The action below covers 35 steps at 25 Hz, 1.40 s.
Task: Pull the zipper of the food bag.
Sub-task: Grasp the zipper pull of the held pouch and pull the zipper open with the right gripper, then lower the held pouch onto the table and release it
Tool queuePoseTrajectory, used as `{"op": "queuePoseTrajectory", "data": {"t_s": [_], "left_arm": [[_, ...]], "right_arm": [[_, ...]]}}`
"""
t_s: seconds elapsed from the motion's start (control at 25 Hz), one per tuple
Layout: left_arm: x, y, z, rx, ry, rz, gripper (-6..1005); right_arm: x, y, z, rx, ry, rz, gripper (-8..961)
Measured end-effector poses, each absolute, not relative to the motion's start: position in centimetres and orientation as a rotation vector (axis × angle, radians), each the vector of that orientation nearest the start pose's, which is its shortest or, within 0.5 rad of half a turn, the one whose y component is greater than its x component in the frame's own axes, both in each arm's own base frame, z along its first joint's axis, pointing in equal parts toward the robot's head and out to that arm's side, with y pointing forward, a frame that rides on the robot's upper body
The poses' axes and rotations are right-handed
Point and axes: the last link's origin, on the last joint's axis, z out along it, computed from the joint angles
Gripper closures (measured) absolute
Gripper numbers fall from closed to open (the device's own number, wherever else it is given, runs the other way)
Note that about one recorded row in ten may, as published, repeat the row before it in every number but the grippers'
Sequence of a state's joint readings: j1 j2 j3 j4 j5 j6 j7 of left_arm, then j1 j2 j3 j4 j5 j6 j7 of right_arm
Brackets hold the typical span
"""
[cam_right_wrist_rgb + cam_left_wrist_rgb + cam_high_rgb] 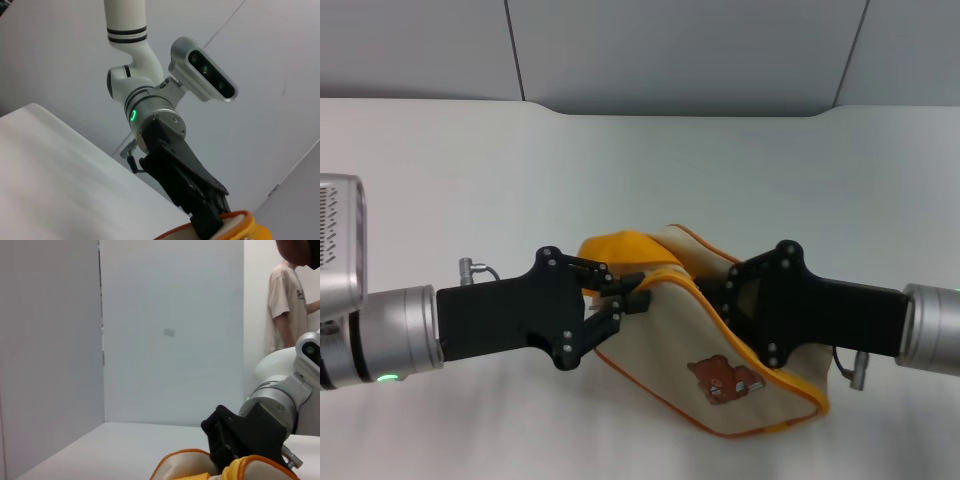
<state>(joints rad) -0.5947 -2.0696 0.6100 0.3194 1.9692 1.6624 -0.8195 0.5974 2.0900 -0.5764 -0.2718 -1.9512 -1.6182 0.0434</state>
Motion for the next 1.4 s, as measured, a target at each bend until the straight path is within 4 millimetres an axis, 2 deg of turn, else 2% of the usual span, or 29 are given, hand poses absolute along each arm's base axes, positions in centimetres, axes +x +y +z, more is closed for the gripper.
{"op": "queuePoseTrajectory", "data": {"t_s": [0.12,0.4,0.64,0.76,0.92,1.08,1.24,1.36,1.4], "left_arm": [[-24.8,30.2,-3.7,-2.736,-0.139,-0.966,891],[-26.5,30.9,-2.5,-2.588,-0.251,-0.944,894],[-27.1,31.0,-2.6,-2.552,-0.303,-0.927,894],[-27.4,31.0,-2.5,-2.533,-0.335,-0.92,894],[-28.5,30.6,-2.4,-2.474,-0.428,-0.921,893],[-29.6,29.0,-3.8,-2.415,-0.586,-0.959,893],[-30.5,26.7,-5.6,-2.344,-0.711,-0.985,893],[-31.0,25.7,-6.0,-2.319,-0.729,-0.988,893],[-31.0,25.5,-6.0,-2.318,-0.733,-0.993,893]], "right_arm": [[24.7,29.9,-4.9,-2.445,-0.769,0.729,952],[28.2,28.0,-2.5,-2.586,-0.641,0.606,953],[30.0,26.7,-1.3,-2.569,-0.492,0.588,947],[30.4,26.6,-0.8,-2.501,-0.398,0.624,931],[30.6,27.3,0.4,-2.389,-0.176,0.729,909],[30.3,28.1,1.0,-2.343,0.042,0.867,887],[29.4,28.6,1.0,-2.389,0.21,0.981,865],[28.7,28.3,1.0,-2.432,0.228,1.056,630],[28.5,28.0,1.0,-2.448,0.227,1.08,589]]}}
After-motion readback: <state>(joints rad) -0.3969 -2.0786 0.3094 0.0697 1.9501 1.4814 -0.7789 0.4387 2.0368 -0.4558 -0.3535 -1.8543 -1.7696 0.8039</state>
